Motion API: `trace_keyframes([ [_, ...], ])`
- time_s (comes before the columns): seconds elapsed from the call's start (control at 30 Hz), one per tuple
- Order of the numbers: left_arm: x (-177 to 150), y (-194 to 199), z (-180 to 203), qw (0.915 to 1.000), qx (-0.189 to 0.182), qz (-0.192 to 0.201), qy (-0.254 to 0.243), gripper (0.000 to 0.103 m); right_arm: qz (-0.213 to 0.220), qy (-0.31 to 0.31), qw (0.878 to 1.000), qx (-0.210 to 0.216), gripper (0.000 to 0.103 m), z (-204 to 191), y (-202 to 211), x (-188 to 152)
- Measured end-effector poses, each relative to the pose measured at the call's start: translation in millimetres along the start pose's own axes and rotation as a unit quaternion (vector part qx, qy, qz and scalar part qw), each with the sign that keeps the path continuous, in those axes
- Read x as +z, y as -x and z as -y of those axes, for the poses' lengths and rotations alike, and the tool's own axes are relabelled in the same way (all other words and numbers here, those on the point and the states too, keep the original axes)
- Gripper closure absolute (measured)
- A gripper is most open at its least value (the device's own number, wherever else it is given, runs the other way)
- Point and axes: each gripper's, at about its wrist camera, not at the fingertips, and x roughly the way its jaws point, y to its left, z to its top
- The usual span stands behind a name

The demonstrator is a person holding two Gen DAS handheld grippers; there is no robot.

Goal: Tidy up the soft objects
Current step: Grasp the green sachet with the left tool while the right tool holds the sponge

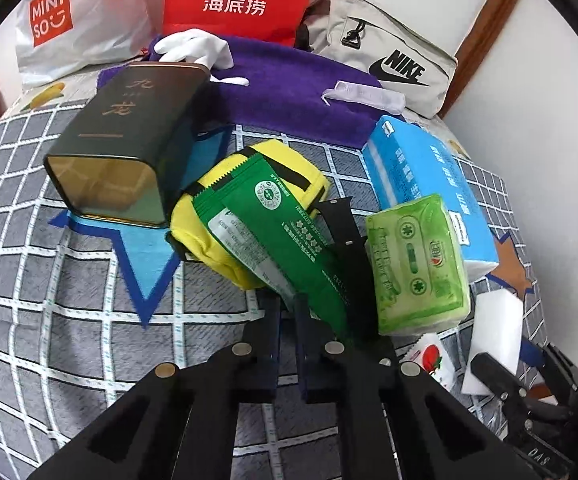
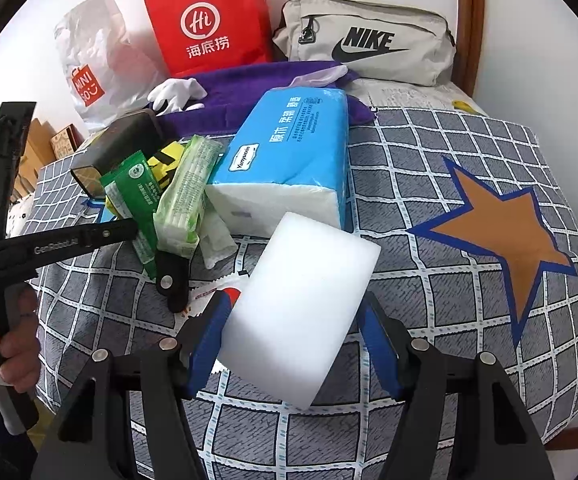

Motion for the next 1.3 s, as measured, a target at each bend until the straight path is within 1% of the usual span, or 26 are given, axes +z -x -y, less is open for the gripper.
trace_keyframes([
  [0.07, -0.9, 3.0, -4.1, 1.0000, -0.002, 0.003, -0.002, 0.096, 0.002, 0.001, 1.000, -0.001, 0.038, -1.1, 1.0, 0.0],
  [0.2, -4.0, 15.9, -16.9, 0.9998, -0.015, 0.009, 0.010, 0.097, 0.006, 0.009, 1.000, -0.002, 0.038, -5.3, 4.4, 0.2],
  [0.37, -17.1, 36.9, -46.0, 0.9997, 0.000, 0.004, 0.024, 0.097, 0.006, 0.017, 1.000, 0.003, 0.038, -11.4, 7.6, -1.3],
  [0.43, -22.3, 42.8, -62.0, 0.9992, 0.015, 0.000, 0.036, 0.097, 0.006, 0.019, 1.000, 0.007, 0.038, -14.2, 7.9, -2.0],
  [0.47, -24.4, 45.2, -69.6, 0.9989, 0.015, 0.000, 0.045, 0.097, 0.005, 0.021, 1.000, 0.009, 0.038, -16.3, 7.4, -2.0],
  [0.53, -25.1, 45.1, -72.2, 0.9990, 0.008, -0.004, 0.044, 0.097, 0.003, 0.026, 1.000, 0.013, 0.038, -20.0, 6.6, -1.8],
  [0.6, -24.1, 44.0, -63.8, 0.9995, -0.001, 0.000, 0.031, 0.097, 0.002, 0.028, 0.999, 0.016, 0.038, -22.2, 5.5, -1.1],
  [0.67, -22.5, 40.4, -51.7, 0.9995, -0.017, -0.002, 0.025, 0.084, -0.001, 0.028, 0.999, 0.019, 0.038, -23.0, 4.2, -0.5],
  [0.7, -21.5, 36.9, -44.0, 0.9994, -0.026, -0.005, 0.021, 0.065, -0.001, 0.029, 0.999, 0.019, 0.038, -23.2, 4.2, -0.4],
  [0.73, -21.0, 34.0, -36.3, 0.9995, -0.026, -0.005, 0.017, 0.048, -0.001, 0.029, 0.999, 0.018, 0.038, -22.7, 4.9, -0.4],
  [0.77, -20.6, 32.5, -30.8, 0.9997, -0.021, -0.002, 0.015, 0.043, -0.001, 0.029, 0.999, 0.019, 0.038, -22.0, 5.4, -0.6],
  [0.83, -19.1, 29.8, -19.1, 0.9999, -0.012, 0.007, 0.008, 0.041, -0.001, 0.026, 1.000, 0.017, 0.038, -18.2, 6.8, -1.5],
  [1.07, -11.5, 3.6, 1.6, 0.9993, 0.034, -0.015, 0.008, 0.040, -0.008, 0.012, 1.000, 0.015, 0.038, -5.3, 4.7, -6.0],
  [1.17, -10.0, -4.4, 4.9, 0.9991, 0.038, -0.014, 0.014, 0.040, -0.010, 0.008, 1.000, 0.016, 0.038, -1.6, 4.4, -6.3],
  [1.3, -8.7, -11.7, 12.8, 0.9969, 0.078, -0.006, -0.007, 0.040, -0.012, 0.008, 1.000, 0.018, 0.038, 1.5, 2.2, -6.0],
])
